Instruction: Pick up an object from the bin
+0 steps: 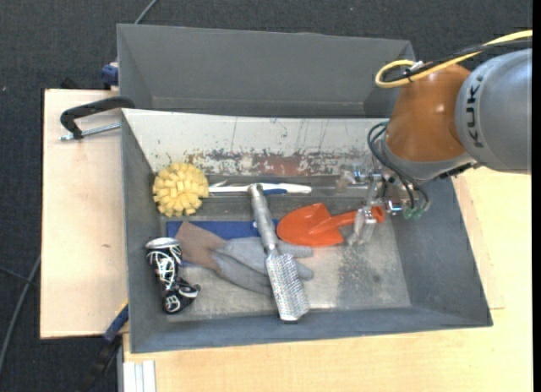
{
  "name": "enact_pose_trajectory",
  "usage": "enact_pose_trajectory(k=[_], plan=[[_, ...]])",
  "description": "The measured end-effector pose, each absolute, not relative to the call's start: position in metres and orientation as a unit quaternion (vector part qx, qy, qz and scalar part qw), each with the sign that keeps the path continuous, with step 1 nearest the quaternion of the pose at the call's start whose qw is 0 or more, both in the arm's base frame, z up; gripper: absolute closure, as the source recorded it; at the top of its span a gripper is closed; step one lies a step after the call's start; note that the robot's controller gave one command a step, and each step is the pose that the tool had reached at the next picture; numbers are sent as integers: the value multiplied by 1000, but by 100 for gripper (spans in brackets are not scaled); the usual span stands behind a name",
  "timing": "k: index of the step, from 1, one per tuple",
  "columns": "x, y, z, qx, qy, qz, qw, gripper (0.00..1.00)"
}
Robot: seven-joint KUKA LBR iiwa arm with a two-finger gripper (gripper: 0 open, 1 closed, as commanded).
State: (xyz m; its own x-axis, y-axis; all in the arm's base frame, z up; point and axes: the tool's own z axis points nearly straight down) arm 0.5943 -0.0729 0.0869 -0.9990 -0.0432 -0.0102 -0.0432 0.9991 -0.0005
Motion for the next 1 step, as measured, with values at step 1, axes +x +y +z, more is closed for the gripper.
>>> enact_pose_trajectory(k=[1], plan=[[597, -66, 133, 3, 1000, 1, 1, 0]])
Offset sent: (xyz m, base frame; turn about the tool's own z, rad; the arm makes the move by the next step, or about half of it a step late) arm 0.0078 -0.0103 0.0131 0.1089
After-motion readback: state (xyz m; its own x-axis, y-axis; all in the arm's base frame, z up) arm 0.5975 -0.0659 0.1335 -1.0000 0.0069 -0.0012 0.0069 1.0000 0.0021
